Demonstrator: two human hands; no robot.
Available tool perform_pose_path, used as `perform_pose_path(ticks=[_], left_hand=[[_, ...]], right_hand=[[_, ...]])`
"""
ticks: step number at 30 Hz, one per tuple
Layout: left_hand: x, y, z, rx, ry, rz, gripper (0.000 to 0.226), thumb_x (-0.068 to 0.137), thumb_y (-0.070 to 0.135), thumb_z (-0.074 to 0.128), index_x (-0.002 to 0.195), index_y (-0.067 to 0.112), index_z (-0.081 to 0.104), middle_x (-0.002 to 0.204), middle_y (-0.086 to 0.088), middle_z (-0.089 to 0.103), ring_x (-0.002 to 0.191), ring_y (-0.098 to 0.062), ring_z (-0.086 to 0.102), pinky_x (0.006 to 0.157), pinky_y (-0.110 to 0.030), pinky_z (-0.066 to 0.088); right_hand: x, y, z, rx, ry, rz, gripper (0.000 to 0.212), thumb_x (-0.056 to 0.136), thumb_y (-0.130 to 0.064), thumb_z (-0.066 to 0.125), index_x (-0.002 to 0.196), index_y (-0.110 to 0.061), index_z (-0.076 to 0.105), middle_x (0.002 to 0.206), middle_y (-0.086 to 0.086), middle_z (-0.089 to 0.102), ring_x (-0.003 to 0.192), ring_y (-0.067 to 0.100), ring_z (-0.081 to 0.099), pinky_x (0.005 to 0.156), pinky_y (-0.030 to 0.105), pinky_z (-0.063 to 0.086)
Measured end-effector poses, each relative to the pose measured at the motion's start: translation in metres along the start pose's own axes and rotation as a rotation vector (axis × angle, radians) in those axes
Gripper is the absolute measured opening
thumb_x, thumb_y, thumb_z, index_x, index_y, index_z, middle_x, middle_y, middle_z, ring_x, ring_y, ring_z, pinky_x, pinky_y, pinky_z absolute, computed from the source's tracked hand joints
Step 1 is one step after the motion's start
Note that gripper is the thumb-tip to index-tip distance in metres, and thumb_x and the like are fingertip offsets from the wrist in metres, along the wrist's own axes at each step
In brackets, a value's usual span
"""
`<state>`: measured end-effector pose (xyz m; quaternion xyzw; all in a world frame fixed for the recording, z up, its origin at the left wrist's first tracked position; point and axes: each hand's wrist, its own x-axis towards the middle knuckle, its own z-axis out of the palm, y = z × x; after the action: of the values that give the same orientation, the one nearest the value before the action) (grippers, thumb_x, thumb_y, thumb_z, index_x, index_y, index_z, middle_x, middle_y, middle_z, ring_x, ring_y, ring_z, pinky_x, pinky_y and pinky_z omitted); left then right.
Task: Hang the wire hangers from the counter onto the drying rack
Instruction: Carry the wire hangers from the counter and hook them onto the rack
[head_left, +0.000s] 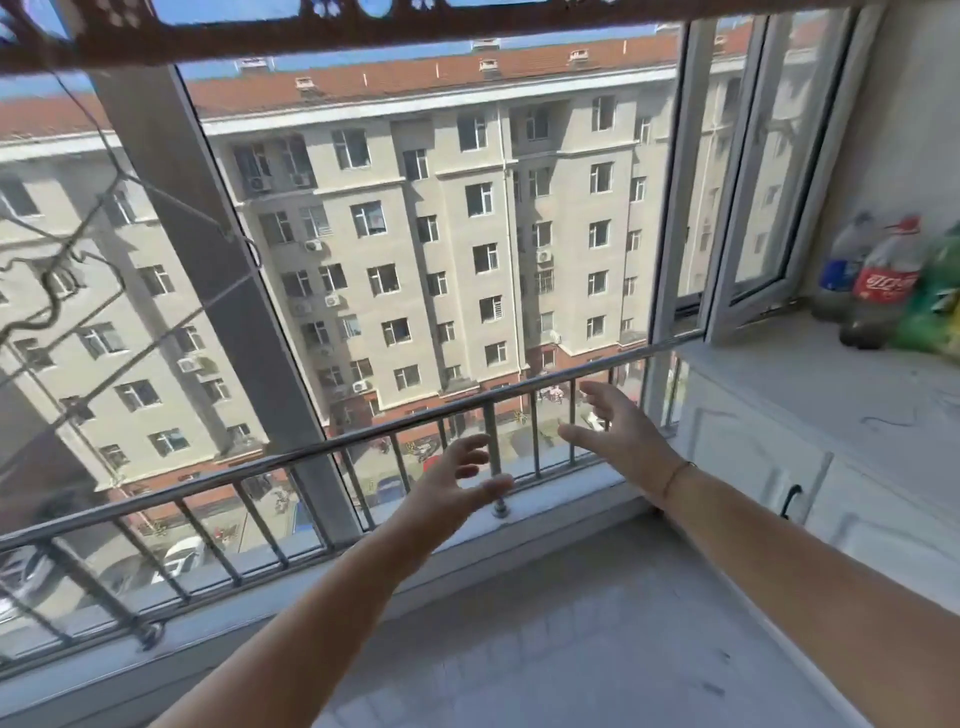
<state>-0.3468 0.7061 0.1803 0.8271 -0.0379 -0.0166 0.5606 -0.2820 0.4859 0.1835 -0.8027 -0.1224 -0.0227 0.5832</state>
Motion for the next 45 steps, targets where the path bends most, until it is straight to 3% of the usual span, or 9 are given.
perform_pose_path(ticks=[2,11,19,24,29,35,38,41,45], left_hand=[[0.017,0.007,0.031,-0.004,-0.065,0.012,0.053,0.078,0.033,0.073,0.124,0.032,0.048,0.121,0.001,0.056,0.115,-0.013,0.052,0.096,-0.036,0.049],[0.083,0.048,0.195,-0.002,-0.242,0.076,0.054,0.080,0.023,0.072,0.128,0.025,0.048,0.121,-0.001,0.056,0.116,-0.016,0.051,0.100,-0.033,0.043],[0.132,0.086,0.351,-0.029,-0.372,0.110,0.048,0.082,0.026,0.070,0.125,0.027,0.050,0.119,0.002,0.057,0.113,-0.012,0.052,0.092,-0.026,0.043],[0.156,0.103,0.441,-0.012,-0.464,0.087,0.050,0.081,0.027,0.071,0.127,0.020,0.052,0.121,-0.002,0.057,0.116,-0.017,0.052,0.095,-0.032,0.046],[0.175,0.123,0.511,0.031,-0.572,0.094,0.047,0.084,0.027,0.067,0.127,0.020,0.051,0.120,0.000,0.056,0.113,-0.014,0.052,0.083,-0.020,0.041],[0.224,0.130,0.571,0.109,-0.640,0.125,0.043,0.081,0.036,0.069,0.121,0.028,0.054,0.116,0.007,0.060,0.109,-0.008,0.056,0.095,-0.028,0.045],[0.257,0.133,0.598,0.101,-0.681,0.116,0.043,0.082,0.034,0.068,0.122,0.025,0.054,0.116,0.007,0.059,0.110,-0.009,0.055,0.091,-0.025,0.042],[0.297,0.129,0.626,0.077,-0.730,0.091,0.041,0.084,0.032,0.067,0.122,0.025,0.053,0.116,0.006,0.058,0.111,-0.010,0.054,0.088,-0.024,0.041],[0.350,0.121,0.656,0.052,-0.750,0.028,0.039,0.084,0.030,0.067,0.120,0.023,0.053,0.117,0.003,0.058,0.113,-0.013,0.055,0.089,-0.025,0.040]], right_hand=[[-0.009,0.017,-0.034,-0.019,0.056,0.040,0.069,0.080,-0.025,0.071,0.139,-0.017,0.037,0.145,0.007,0.039,0.135,0.020,0.035,0.103,0.030,0.033],[-0.056,0.104,-0.202,-0.098,0.305,0.220,0.068,0.078,-0.023,0.072,0.136,-0.012,0.040,0.140,0.010,0.043,0.132,0.021,0.039,0.102,0.030,0.034],[-0.101,0.174,-0.346,-0.076,0.481,0.346,0.044,0.081,-0.018,0.069,0.122,-0.010,0.052,0.115,0.006,0.053,0.106,0.016,0.052,0.089,0.025,0.041],[-0.135,0.214,-0.418,-0.058,0.575,0.427,0.025,0.082,-0.015,0.067,0.105,-0.010,0.060,0.099,0.006,0.061,0.091,0.019,0.058,0.081,0.025,0.044],[-0.156,0.243,-0.470,-0.037,0.684,0.490,0.020,0.082,-0.013,0.067,0.101,-0.009,0.061,0.089,0.000,0.060,0.083,0.013,0.056,0.074,0.019,0.044],[-0.145,0.279,-0.522,-0.027,0.782,0.534,0.017,0.082,-0.013,0.067,0.098,-0.009,0.062,0.087,-0.002,0.062,0.081,0.012,0.057,0.073,0.021,0.044],[-0.126,0.301,-0.547,-0.003,0.806,0.554,0.013,0.082,-0.011,0.067,0.093,-0.011,0.061,0.088,0.001,0.062,0.084,0.017,0.057,0.073,0.026,0.046],[-0.098,0.321,-0.573,-0.009,0.818,0.594,0.021,0.083,-0.012,0.066,0.103,-0.008,0.061,0.099,0.007,0.062,0.090,0.017,0.057,0.081,0.035,0.050],[-0.054,0.344,-0.606,-0.046,0.807,0.633,0.020,0.085,-0.016,0.064,0.105,-0.011,0.062,0.102,0.004,0.061,0.095,0.015,0.056,0.084,0.023,0.042]])
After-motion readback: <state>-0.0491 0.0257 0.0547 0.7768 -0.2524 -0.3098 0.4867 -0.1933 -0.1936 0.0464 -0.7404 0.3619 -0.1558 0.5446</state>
